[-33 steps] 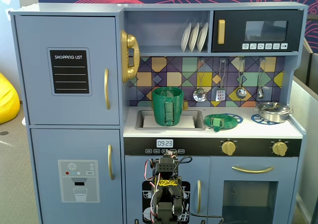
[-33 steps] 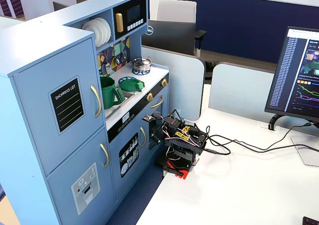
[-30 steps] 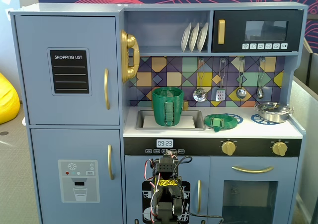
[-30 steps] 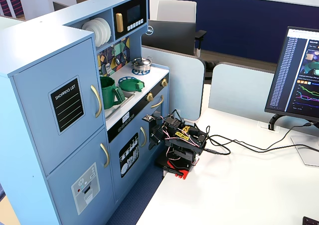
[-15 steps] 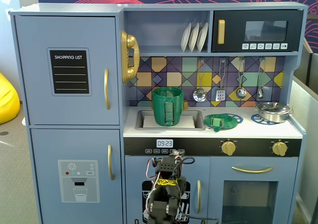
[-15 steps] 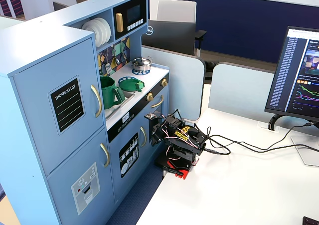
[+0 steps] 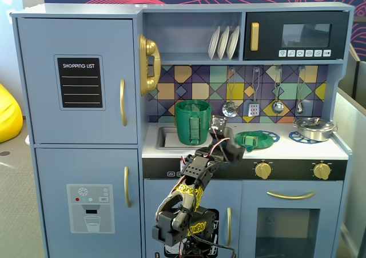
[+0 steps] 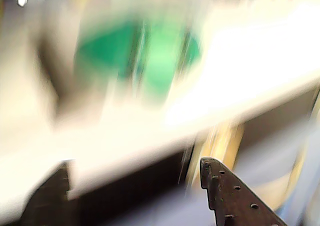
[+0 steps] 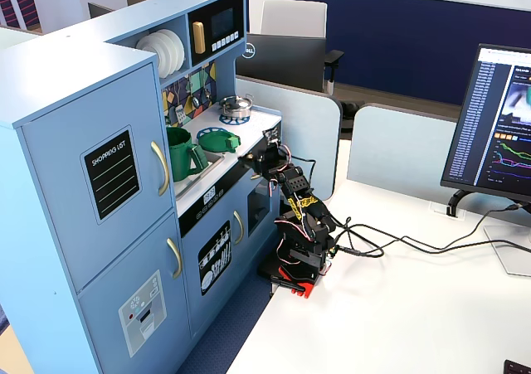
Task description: Pick up the lid from the counter and put it on the green recipient
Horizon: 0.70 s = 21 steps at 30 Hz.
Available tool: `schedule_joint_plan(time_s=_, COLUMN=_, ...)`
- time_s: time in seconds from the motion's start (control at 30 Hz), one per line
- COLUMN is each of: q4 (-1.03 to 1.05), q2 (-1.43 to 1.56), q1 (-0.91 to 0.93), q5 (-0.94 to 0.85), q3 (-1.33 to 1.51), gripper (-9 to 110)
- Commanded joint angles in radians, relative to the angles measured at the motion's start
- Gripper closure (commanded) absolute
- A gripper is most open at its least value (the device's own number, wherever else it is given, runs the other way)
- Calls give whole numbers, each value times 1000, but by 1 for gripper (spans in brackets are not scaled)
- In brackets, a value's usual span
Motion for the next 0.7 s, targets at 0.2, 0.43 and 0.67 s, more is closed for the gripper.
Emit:
schedule_joint_plan(time_s=0.2, q4=-388, q2=-261, q1=51, q5=-9, q3=-74, gripper=64)
schedule_joint_plan(time_s=0.43, q4=-453, q2=-445, q1=34, q5=-20, q3=-158, gripper=65)
schedule_joint_plan(time_s=0.67, q4=-483, q2=-637, q1=17, q5=-18, q3=-282, gripper=66)
